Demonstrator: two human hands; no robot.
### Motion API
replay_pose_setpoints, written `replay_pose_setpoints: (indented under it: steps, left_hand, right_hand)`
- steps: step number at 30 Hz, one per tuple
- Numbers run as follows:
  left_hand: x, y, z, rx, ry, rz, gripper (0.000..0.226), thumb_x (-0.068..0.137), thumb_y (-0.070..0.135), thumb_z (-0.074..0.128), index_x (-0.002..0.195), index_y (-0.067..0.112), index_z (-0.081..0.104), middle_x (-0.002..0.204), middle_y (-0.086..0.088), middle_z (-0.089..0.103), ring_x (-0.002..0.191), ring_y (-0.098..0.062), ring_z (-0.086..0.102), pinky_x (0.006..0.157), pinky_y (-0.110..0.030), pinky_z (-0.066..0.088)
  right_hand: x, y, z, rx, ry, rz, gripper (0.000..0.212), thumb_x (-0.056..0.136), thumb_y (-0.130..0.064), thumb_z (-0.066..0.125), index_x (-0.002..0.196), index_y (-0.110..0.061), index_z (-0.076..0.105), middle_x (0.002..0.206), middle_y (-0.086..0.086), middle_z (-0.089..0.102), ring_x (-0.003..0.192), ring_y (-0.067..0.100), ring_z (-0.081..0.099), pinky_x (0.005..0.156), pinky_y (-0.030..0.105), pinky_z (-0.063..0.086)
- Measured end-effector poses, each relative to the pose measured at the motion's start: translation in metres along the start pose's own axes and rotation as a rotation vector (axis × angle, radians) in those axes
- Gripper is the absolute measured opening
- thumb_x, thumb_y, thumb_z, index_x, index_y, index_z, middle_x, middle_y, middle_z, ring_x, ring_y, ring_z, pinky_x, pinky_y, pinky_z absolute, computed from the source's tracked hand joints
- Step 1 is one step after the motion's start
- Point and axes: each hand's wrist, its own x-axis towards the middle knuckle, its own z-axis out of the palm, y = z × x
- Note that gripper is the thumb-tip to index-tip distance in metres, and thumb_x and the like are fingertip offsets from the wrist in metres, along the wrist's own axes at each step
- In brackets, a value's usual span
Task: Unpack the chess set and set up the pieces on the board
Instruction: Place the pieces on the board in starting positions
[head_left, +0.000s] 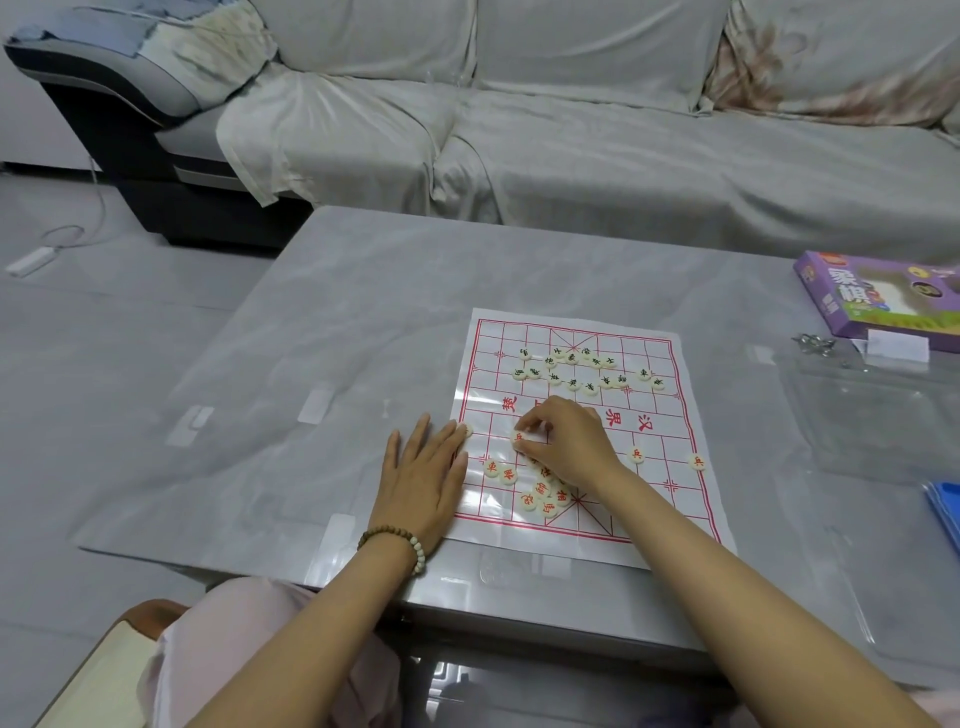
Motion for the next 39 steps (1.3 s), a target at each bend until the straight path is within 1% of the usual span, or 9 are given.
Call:
replay_pose_setpoints:
  steps: [11, 15, 17, 20, 23, 27, 32, 36, 39]
  left_hand:
    - [0.000, -0.001, 0.001, -0.039, 0.026, 0.010, 0.095, 0.071, 0.069, -0.028, 0.146, 0.034, 0.020, 0.153, 0.014, 0.018, 0.142, -0.005, -0.005, 0.115, -0.031, -0.014]
    - [0.001, -0.002, 0.004, -0.051, 0.035, 0.008, 0.093, 0.071, 0.070, -0.026, 0.145, 0.035, 0.018, 0.154, 0.014, 0.017, 0.142, -0.005, -0.005, 0.114, -0.030, -0.015]
    - [0.001, -0.002, 0.004, -0.072, 0.048, 0.007, 0.093, 0.072, 0.071, -0.024, 0.145, 0.034, 0.019, 0.154, 0.012, 0.017, 0.143, -0.008, -0.001, 0.114, -0.030, -0.013]
    - [0.000, -0.004, 0.004, -0.140, 0.107, -0.004, 0.078, 0.082, 0.065, -0.008, 0.143, 0.031, 0.028, 0.151, 0.008, 0.027, 0.143, -0.011, 0.010, 0.115, -0.029, -0.007]
    - [-0.001, -0.008, 0.002, -0.262, 0.178, -0.062, 0.071, 0.086, 0.057, 0.004, 0.139, 0.024, 0.039, 0.145, 0.004, 0.039, 0.141, -0.014, 0.021, 0.114, -0.028, 0.002]
    - [-0.009, -0.020, 0.000, -0.239, 0.150, -0.080, 0.061, 0.091, 0.050, 0.015, 0.139, 0.021, 0.039, 0.146, 0.001, 0.038, 0.140, -0.017, 0.024, 0.115, -0.030, 0.008]
    - [-0.027, -0.035, 0.000, -0.115, 0.085, 0.021, 0.073, 0.084, 0.057, 0.003, 0.142, 0.026, 0.034, 0.151, 0.002, 0.029, 0.142, -0.017, 0.017, 0.115, -0.031, 0.004]
    - [-0.032, -0.038, -0.002, -0.148, 0.127, -0.013, 0.070, 0.085, 0.056, 0.004, 0.138, 0.030, 0.041, 0.149, 0.003, 0.032, 0.141, -0.015, 0.019, 0.116, -0.032, 0.003]
    - [-0.030, -0.038, -0.002, -0.164, 0.141, -0.035, 0.067, 0.085, 0.055, 0.006, 0.134, 0.032, 0.046, 0.148, 0.005, 0.035, 0.140, -0.013, 0.021, 0.115, -0.030, 0.003]
  right_hand:
    - [0.003, 0.002, 0.001, -0.008, -0.035, -0.004, 0.025, 0.081, -0.038, 0.070, 0.103, -0.026, 0.068, 0.105, -0.007, 0.061, 0.090, 0.006, 0.046, 0.096, 0.034, 0.038]
    - [-0.003, 0.000, -0.011, 0.146, -0.065, 0.018, 0.034, 0.082, -0.037, 0.069, 0.114, -0.026, 0.061, 0.114, -0.006, 0.058, 0.097, 0.007, 0.050, 0.095, 0.034, 0.043]
    - [-0.010, -0.001, -0.019, 0.193, -0.036, 0.021, 0.033, 0.082, -0.035, 0.069, 0.113, -0.026, 0.061, 0.117, -0.005, 0.058, 0.099, 0.008, 0.052, 0.092, 0.032, 0.046]
    - [-0.024, -0.009, -0.019, 0.149, -0.040, -0.021, 0.030, 0.082, -0.039, 0.068, 0.110, -0.028, 0.063, 0.116, -0.007, 0.058, 0.101, 0.009, 0.052, 0.097, 0.033, 0.040]
    - [-0.033, -0.023, -0.001, -0.013, -0.037, -0.079, 0.034, 0.082, -0.044, 0.067, 0.111, -0.026, 0.066, 0.117, -0.007, 0.060, 0.110, 0.012, 0.051, 0.099, 0.031, 0.029]
    - [-0.033, -0.030, 0.016, -0.101, 0.023, -0.076, 0.032, 0.084, -0.044, 0.064, 0.110, -0.026, 0.068, 0.114, -0.006, 0.062, 0.111, 0.015, 0.049, 0.100, 0.031, 0.028]
    - [-0.034, -0.034, 0.020, -0.127, 0.034, -0.114, 0.028, 0.086, -0.042, 0.063, 0.107, -0.026, 0.069, 0.113, -0.006, 0.060, 0.112, 0.014, 0.046, 0.100, 0.029, 0.025]
    - [-0.045, -0.047, 0.023, -0.033, 0.082, -0.196, 0.024, 0.083, -0.042, 0.066, 0.101, -0.026, 0.070, 0.106, -0.007, 0.061, 0.106, 0.011, 0.046, 0.097, 0.025, 0.021]
    - [-0.060, -0.059, 0.038, -0.011, 0.063, -0.260, 0.022, 0.082, -0.040, 0.067, 0.098, -0.025, 0.071, 0.101, -0.006, 0.061, 0.102, 0.013, 0.048, 0.093, 0.025, 0.023]
